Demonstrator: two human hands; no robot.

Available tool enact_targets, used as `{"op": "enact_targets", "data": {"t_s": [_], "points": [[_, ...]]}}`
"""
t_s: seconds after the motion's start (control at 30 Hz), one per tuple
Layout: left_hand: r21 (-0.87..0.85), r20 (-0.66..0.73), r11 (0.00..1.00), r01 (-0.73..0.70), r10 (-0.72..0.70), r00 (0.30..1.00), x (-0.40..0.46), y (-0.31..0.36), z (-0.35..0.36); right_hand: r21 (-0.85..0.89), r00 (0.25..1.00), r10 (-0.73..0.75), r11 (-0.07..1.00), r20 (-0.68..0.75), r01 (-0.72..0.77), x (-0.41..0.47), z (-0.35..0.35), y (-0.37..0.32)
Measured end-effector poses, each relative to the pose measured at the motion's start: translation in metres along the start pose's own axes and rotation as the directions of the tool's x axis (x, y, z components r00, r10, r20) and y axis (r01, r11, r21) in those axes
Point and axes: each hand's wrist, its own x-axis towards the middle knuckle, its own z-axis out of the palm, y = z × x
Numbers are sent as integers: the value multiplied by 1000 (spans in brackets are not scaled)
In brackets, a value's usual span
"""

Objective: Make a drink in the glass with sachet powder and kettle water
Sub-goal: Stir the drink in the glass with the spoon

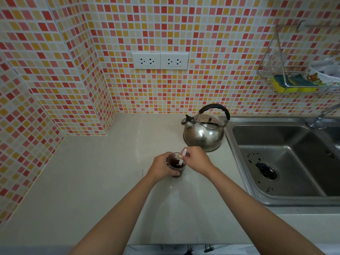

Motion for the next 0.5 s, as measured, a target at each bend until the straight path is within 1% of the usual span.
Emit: {"op": "enact_targets", "data": {"t_s": [0.07,0.13,0.17,0.23,0.3,0.33,0.43,0.5], "points": [[8,-8,1000,-13,13,1000,0,-1,0,63,999,-15,998,37,13,-1,4,-3],[23,-12,999,-21,22,1000,0,-1,0,88,998,-43,995,43,39,-2,5,-6],[24,-12,999,-22,22,1000,0,-1,1,76,998,-49,996,33,46,-2,5,-6],[14,-10,1000,-19,19,1000,0,-1,1,-5,999,-48,999,-6,47,0,1,-5],[6,-8,1000,-17,17,1000,1,-2,1,-62,1000,-23,998,-22,21,1,0,-2],[4,-8,1000,-18,18,1000,1,-2,1,-50,1000,-8,999,-15,7,2,1,-1],[8,-10,1000,-25,25,1000,2,-3,1,59,1000,11,998,13,-12,4,9,-2],[11,-7,1000,-27,27,1000,2,-4,1,102,1000,9,995,-9,-8,5,12,-2]]}}
